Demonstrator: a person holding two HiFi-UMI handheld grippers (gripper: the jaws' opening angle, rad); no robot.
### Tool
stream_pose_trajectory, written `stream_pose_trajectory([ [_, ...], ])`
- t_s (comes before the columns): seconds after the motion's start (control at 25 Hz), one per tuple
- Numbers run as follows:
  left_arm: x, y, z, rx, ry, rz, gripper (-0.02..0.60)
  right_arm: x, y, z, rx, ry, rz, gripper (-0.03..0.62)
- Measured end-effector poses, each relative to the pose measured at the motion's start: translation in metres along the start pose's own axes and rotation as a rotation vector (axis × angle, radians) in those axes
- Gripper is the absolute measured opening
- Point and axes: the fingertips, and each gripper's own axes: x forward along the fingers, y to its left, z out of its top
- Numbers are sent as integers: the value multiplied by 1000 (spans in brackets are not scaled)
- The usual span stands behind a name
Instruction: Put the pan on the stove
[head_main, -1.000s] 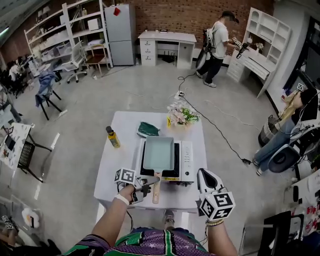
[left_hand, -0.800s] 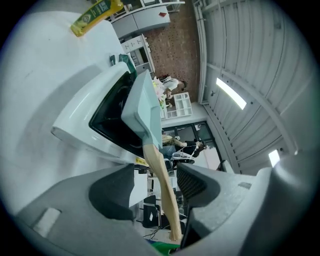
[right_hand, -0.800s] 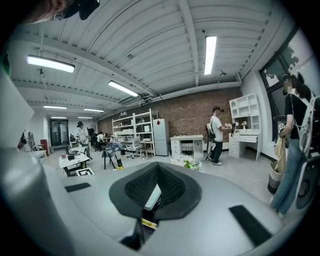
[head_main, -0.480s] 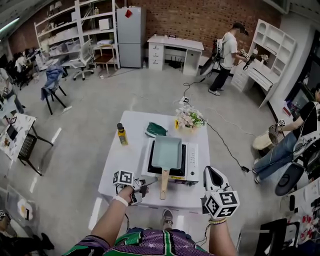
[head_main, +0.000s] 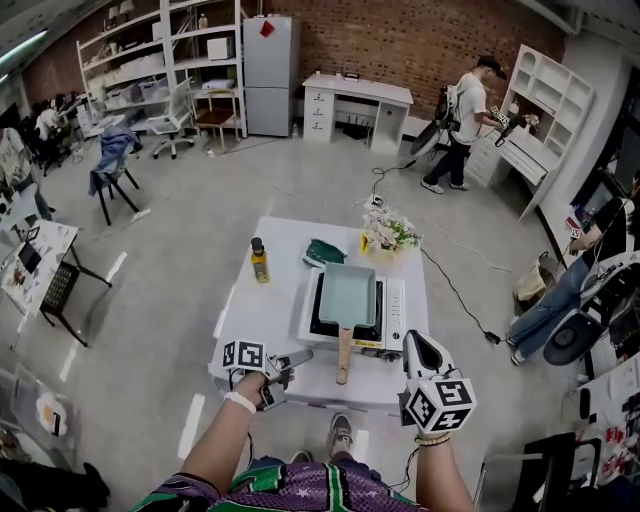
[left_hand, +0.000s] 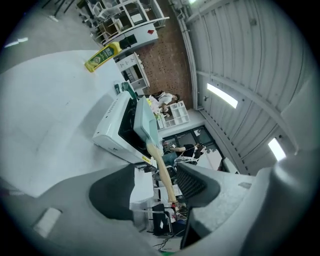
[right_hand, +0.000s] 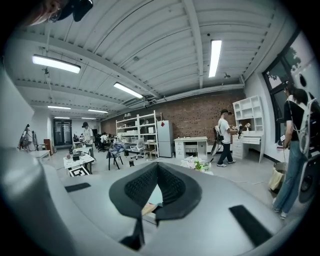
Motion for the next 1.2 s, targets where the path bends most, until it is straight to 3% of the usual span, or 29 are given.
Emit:
stream_pose_trajectory([
  [0.56, -40, -44, -1, 241, -4, 23, 252, -25, 27, -29, 42, 58, -56, 1],
  [0.72, -40, -62, 0, 367, 10, 51, 247, -34, 22, -32, 38, 64, -78, 2],
  [1.2, -48, -147, 13, 598, -90, 10, 212, -60, 7, -11, 39, 1, -126, 2],
])
